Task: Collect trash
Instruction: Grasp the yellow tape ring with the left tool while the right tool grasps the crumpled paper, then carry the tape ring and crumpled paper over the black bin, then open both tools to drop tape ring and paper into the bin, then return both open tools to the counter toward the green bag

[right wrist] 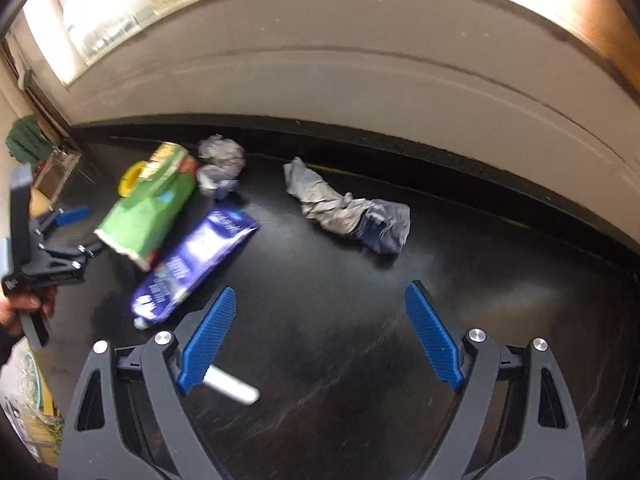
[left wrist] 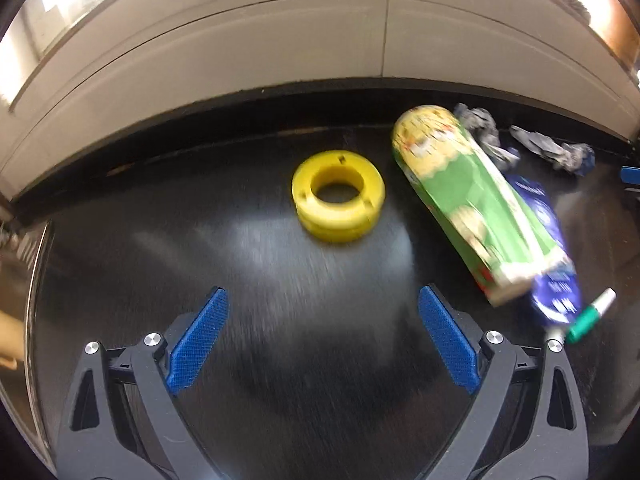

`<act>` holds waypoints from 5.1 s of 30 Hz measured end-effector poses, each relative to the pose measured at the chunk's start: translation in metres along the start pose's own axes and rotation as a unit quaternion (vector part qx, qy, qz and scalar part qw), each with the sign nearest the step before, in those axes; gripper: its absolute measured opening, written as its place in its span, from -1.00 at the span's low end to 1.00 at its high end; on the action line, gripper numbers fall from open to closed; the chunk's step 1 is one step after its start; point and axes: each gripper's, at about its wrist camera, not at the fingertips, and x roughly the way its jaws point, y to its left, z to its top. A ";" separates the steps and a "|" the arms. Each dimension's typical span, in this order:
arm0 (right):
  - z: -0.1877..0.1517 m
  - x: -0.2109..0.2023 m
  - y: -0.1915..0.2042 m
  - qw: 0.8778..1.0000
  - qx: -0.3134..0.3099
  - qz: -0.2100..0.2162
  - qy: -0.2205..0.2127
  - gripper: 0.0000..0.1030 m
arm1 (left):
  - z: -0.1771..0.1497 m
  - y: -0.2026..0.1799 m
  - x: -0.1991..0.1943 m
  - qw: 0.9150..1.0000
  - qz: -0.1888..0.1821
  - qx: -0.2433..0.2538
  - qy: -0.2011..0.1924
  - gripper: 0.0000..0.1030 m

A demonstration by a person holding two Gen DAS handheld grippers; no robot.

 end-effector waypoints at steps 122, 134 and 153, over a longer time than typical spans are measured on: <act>-0.257 0.015 0.655 0.877 -0.371 0.232 0.197 0.21 | -0.539 0.202 -0.201 0.911 0.123 -0.391 0.051 0.59; -0.183 -0.096 0.533 0.921 -0.305 0.235 0.066 0.54 | -0.448 0.158 -0.249 0.937 0.121 -0.328 0.014 0.86; -0.141 -0.174 0.178 0.995 -0.062 0.041 -0.068 0.55 | -0.171 -0.053 -0.196 0.998 -0.032 -0.023 -0.049 0.86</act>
